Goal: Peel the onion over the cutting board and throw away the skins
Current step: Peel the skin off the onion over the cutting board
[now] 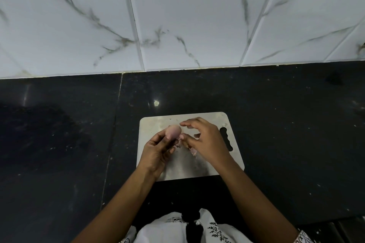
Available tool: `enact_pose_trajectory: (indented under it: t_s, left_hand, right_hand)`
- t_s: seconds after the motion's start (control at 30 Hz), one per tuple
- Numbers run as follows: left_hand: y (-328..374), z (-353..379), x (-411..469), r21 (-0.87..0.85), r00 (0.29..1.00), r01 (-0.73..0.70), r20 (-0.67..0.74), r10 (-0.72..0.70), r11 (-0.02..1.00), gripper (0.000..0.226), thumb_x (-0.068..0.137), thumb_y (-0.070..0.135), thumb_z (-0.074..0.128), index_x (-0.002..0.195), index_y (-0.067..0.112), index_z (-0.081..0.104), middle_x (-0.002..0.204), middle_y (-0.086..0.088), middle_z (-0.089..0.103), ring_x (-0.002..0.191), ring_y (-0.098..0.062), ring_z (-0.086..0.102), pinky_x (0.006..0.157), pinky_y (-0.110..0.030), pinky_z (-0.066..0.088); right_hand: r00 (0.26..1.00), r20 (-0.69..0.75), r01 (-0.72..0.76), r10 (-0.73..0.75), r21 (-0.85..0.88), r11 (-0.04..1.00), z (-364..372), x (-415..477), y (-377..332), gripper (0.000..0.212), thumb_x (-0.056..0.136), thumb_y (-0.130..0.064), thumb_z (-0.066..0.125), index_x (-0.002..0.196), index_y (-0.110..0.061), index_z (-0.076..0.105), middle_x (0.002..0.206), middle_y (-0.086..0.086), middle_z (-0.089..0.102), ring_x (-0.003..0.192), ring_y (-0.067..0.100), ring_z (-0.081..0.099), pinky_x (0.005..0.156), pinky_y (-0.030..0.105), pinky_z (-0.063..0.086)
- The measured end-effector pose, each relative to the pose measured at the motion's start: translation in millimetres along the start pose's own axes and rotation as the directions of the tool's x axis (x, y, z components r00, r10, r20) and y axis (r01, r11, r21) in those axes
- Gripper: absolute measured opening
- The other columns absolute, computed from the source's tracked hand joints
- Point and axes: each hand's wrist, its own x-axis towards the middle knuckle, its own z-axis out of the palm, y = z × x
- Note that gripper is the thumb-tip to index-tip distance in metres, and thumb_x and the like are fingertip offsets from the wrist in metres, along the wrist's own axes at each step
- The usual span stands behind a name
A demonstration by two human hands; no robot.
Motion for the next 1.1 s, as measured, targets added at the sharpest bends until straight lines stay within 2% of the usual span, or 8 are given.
enact_pose_trajectory:
  t_s: [0.13, 0.2, 0.3, 0.5, 0.63, 0.87, 1.0, 1.1]
  left_hand:
    - [0, 0, 1, 0.005, 1.000, -0.003, -0.011, 0.003, 1.000, 0.033, 0.069, 0.023, 0.066, 0.101, 0.013, 0.066, 0.082, 0.001, 0.075, 0.075, -0.010, 0.071, 0.055, -0.016, 0.052]
    - [0, 0, 1, 0.013, 1.000, -0.010, -0.016, 0.010, 1.000, 0.033, 0.068, 0.023, 0.067, 0.100, 0.013, 0.066, 0.082, 0.000, 0.075, 0.075, -0.011, 0.071, 0.055, -0.017, 0.052]
    - [2, -1, 1, 0.060, 0.999, -0.023, -0.024, 0.025, 0.998, 0.033, 0.067, 0.025, 0.067, 0.099, 0.015, 0.066, 0.081, 0.003, 0.075, 0.076, -0.011, 0.070, 0.060, -0.019, 0.050]
    - [0, -2, 0, 0.072, 0.998, -0.032, -0.050, 0.036, 0.997, 0.038, 0.063, 0.024, 0.072, 0.100, 0.015, 0.067, 0.087, -0.001, 0.074, 0.080, -0.016, 0.070, 0.063, -0.022, 0.049]
    - [-1, -4, 1, 0.095, 0.997, -0.039, -0.070, 0.045, 0.995, 0.043, 0.069, 0.021, 0.072, 0.109, 0.009, 0.065, 0.097, -0.008, 0.073, 0.083, -0.019, 0.070, 0.060, -0.020, 0.052]
    - [-2, -4, 1, 0.085, 0.997, -0.062, -0.040, 0.066, 0.994, 0.034, 0.070, 0.016, 0.068, 0.103, 0.007, 0.066, 0.086, -0.001, 0.075, 0.075, -0.010, 0.070, 0.061, -0.018, 0.054]
    - [-1, -6, 2, 0.101, 0.998, -0.058, -0.034, 0.061, 0.993, 0.037, 0.070, 0.016, 0.068, 0.106, 0.007, 0.066, 0.089, -0.002, 0.074, 0.078, -0.010, 0.070, 0.063, -0.019, 0.054]
    - [-1, -8, 1, 0.116, 0.998, -0.045, -0.027, 0.048, 0.992, 0.040, 0.070, 0.017, 0.068, 0.109, 0.008, 0.066, 0.094, -0.004, 0.074, 0.079, -0.014, 0.071, 0.062, -0.019, 0.054]
  right_hand:
    - [0.998, -0.025, 0.062, -0.064, -0.077, 0.995, 3, 3, -7, 0.030, 0.080, -0.023, 0.071, 0.109, -0.016, 0.068, 0.099, 0.002, 0.069, 0.086, 0.013, 0.064, 0.076, 0.030, 0.056]
    - [0.996, -0.030, 0.075, -0.078, -0.104, 0.992, 3, 5, -9, 0.029, 0.081, -0.023, 0.070, 0.108, -0.013, 0.069, 0.096, 0.004, 0.070, 0.082, 0.013, 0.065, 0.075, 0.029, 0.056]
    - [0.998, -0.008, 0.058, -0.060, -0.120, 0.991, 1, 7, -12, 0.027, 0.083, -0.024, 0.068, 0.106, -0.011, 0.070, 0.095, 0.005, 0.071, 0.080, 0.013, 0.065, 0.074, 0.025, 0.054]
    - [0.998, 0.038, 0.056, -0.050, -0.192, 0.980, 0, 10, -15, 0.024, 0.085, -0.025, 0.065, 0.104, -0.012, 0.071, 0.091, 0.007, 0.072, 0.077, 0.018, 0.065, 0.071, 0.031, 0.053]
    - [0.998, 0.050, 0.050, -0.039, -0.247, 0.968, 2, 10, -18, 0.024, 0.084, -0.025, 0.065, 0.101, -0.010, 0.071, 0.089, 0.009, 0.071, 0.076, 0.020, 0.063, 0.071, 0.032, 0.053]
    - [0.996, -0.004, 0.083, -0.089, -0.310, 0.947, 14, 6, -20, 0.016, 0.080, -0.021, 0.066, 0.080, -0.006, 0.060, 0.080, 0.010, 0.063, 0.070, 0.025, 0.058, 0.063, 0.036, 0.049]
    - [0.990, -0.016, 0.126, -0.140, -0.350, 0.928, 18, 4, -19, 0.020, 0.076, -0.020, 0.070, 0.080, -0.006, 0.057, 0.077, 0.010, 0.060, 0.062, 0.024, 0.057, 0.057, 0.031, 0.044]
    - [0.993, 0.000, 0.112, -0.119, -0.350, 0.930, 15, 6, -18, 0.019, 0.078, -0.021, 0.068, 0.082, -0.007, 0.057, 0.080, 0.009, 0.060, 0.066, 0.023, 0.055, 0.059, 0.029, 0.039]
